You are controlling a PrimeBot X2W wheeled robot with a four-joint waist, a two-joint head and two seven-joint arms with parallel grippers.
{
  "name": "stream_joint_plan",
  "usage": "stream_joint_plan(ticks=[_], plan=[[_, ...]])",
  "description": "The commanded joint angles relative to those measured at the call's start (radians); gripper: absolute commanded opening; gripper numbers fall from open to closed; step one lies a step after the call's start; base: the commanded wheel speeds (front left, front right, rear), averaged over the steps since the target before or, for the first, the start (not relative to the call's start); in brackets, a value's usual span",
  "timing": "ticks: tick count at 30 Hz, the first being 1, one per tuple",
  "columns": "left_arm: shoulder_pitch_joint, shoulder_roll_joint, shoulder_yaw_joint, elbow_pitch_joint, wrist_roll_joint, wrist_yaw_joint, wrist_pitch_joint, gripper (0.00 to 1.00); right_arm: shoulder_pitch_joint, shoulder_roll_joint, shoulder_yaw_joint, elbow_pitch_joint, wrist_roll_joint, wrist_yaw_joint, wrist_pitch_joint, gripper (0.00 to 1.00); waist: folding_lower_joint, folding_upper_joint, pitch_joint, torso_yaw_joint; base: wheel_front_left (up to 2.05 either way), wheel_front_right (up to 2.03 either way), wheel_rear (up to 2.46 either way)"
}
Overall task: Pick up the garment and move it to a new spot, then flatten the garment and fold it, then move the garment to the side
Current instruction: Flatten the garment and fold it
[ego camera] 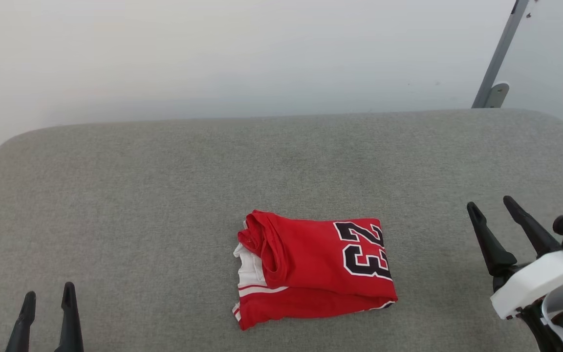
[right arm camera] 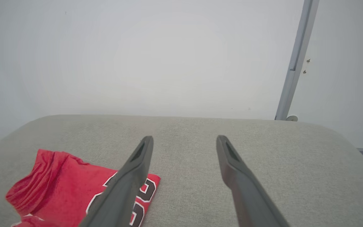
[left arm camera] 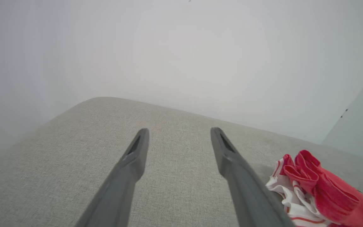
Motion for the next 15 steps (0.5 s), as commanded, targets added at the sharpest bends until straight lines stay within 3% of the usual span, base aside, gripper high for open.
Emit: stream_joint_plan(ticks=[1,6,15], plan=[[0.008,0.006,-0.004,-0.007,0.015,-0.003,-0.005,1.00,0.010,0.003,0.002,0.025,-0.030,0.000,-0.056,1.00,0.0000,-0.0001,-0.004,-0.007,0.00,0.00,0.00],[0.014,0.007,-0.008,-0.013,0.036,-0.003,-0.005,1.00,0.020,0.021,0.008,0.081,-0.073,0.000,-0.149,1.00,0.0000,-0.0001,-0.012,-0.017,0.00,0.00,0.00],[0.018,0.011,-0.032,-0.019,0.054,-0.003,-0.005,1.00,0.050,0.054,-0.016,0.134,-0.088,0.000,-0.223,1.00,0.0000,-0.0001,-0.022,-0.015,0.00,0.00,0.00]])
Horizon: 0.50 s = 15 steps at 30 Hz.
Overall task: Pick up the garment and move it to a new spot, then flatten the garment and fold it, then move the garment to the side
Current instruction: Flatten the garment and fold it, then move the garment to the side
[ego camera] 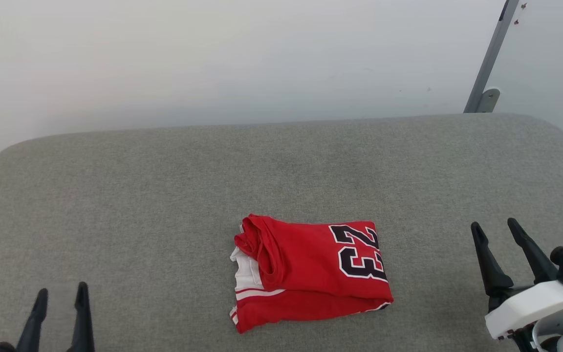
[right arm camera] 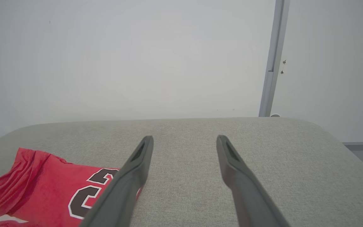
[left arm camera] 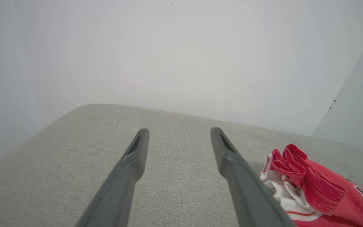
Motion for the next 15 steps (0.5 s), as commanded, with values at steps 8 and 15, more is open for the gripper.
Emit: stream_joint_plan(ticks=[8,15], plan=[[-0.016,0.002,-0.044,-0.002,0.017,-0.003,-0.005,1.00,0.024,0.023,-0.026,0.017,0.003,0.000,-0.039,1.00,0.0000,-0.0001,-0.003,0.004,0.00,0.00,0.00],[-0.030,0.005,-0.070,0.008,0.022,-0.003,-0.005,1.00,0.032,0.036,-0.027,0.021,-0.004,0.000,-0.044,1.00,0.0000,-0.0001,-0.002,-0.001,0.00,0.00,0.00]])
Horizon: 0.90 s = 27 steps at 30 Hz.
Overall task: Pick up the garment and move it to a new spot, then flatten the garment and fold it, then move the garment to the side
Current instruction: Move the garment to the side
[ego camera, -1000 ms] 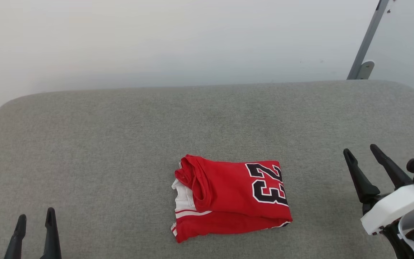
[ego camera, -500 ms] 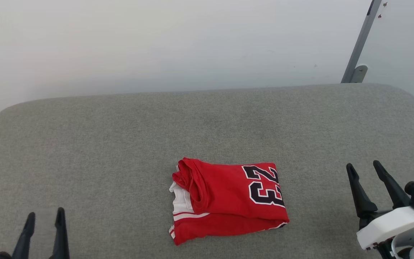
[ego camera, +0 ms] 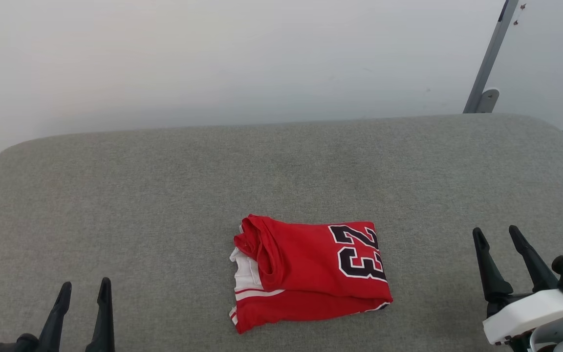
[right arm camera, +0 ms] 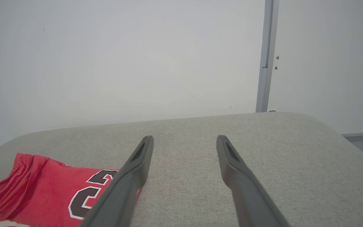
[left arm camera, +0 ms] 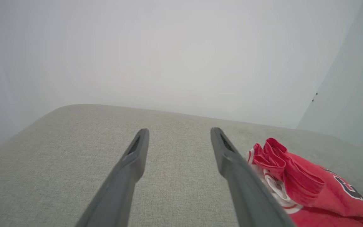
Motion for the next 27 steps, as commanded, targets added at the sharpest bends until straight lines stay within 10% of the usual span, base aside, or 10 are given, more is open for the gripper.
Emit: stream_joint_plan(ticks=[1,15,27], plan=[[-0.014,0.003,-0.002,0.001,0.007,-0.003,-0.005,1.00,0.012,0.002,-0.002,0.001,-0.006,0.000,-0.008,1.00,0.0000,-0.0001,0.001,-0.001,0.00,0.00,0.00],[-0.030,0.002,0.003,0.000,0.003,-0.003,-0.005,1.00,-0.010,0.020,0.018,-0.009,0.007,0.000,0.013,1.00,0.0000,-0.0001,0.014,-0.003,0.00,0.00,0.00],[-0.045,0.007,-0.004,0.004,-0.023,-0.003,-0.005,1.00,-0.158,-0.020,0.151,0.057,0.092,0.000,0.255,1.00,0.0000,-0.0001,0.042,0.057,0.00,0.00,0.00]])
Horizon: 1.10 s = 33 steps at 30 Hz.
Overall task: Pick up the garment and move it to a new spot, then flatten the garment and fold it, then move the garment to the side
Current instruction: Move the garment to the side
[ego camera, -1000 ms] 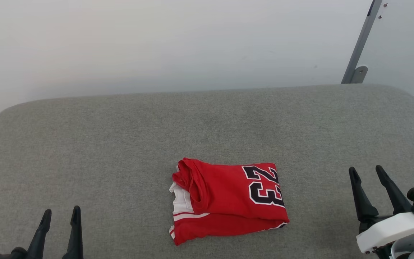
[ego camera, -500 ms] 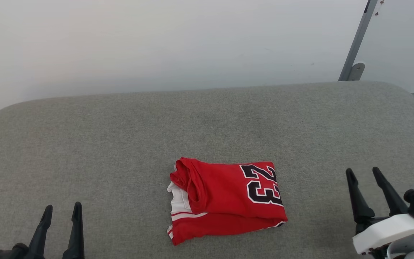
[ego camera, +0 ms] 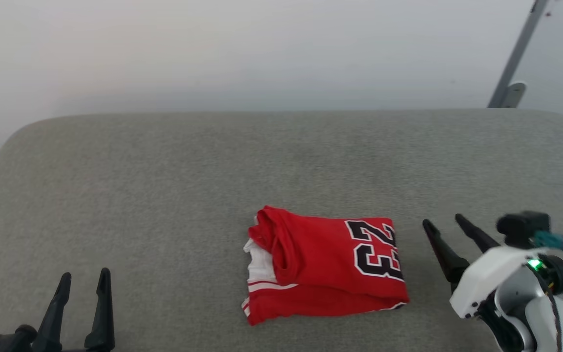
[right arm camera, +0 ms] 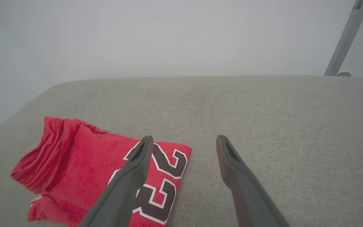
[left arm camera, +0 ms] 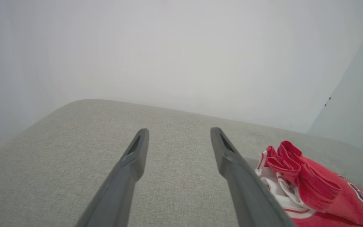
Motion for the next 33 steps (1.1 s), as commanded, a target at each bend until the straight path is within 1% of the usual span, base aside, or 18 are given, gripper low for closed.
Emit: stream_joint_plan(ticks=[1,10,16,21,30,31,33], plan=[[-0.015,0.005,-0.001,0.002,-0.009,-0.003,-0.005,1.00,-0.014,-0.003,0.009,0.010,0.011,0.000,0.021,1.00,0.0000,-0.0001,0.007,0.013,0.00,0.00,0.00],[-0.043,0.007,-0.021,0.015,-0.027,-0.003,-0.005,1.00,-0.126,-0.062,0.060,0.112,0.079,0.000,0.326,1.00,0.0000,-0.0001,0.048,0.082,0.00,0.00,0.00],[-0.070,0.006,-0.036,0.022,-0.039,-0.003,-0.005,1.00,-0.174,-0.073,0.062,0.149,0.113,0.000,0.539,1.00,0.0000,-0.0001,0.087,0.119,0.00,0.00,0.00],[-0.099,0.009,-0.058,0.030,-0.047,-0.003,-0.005,1.00,-0.201,-0.063,0.061,0.180,0.113,0.000,0.694,1.00,0.0000,-0.0001,0.124,0.150,0.00,0.00,0.00],[-0.142,0.014,-0.083,0.047,-0.064,-0.003,-0.005,1.00,-0.221,0.013,0.074,0.300,0.084,0.000,0.897,1.00,0.0000,-0.0001,0.172,0.172,0.00,0.00,0.00],[-0.145,0.015,-0.085,0.048,-0.064,-0.003,-0.005,1.00,-0.222,0.020,0.076,0.300,0.086,0.000,0.908,0.85,0.0000,-0.0001,0.175,0.173,0.00,0.00,0.00],[-0.153,0.016,-0.087,0.052,-0.067,-0.003,-0.005,1.00,-0.226,0.031,0.079,0.289,0.103,0.001,0.925,0.00,0.0000,-0.0001,0.180,0.174,0.00,0.00,0.00]])
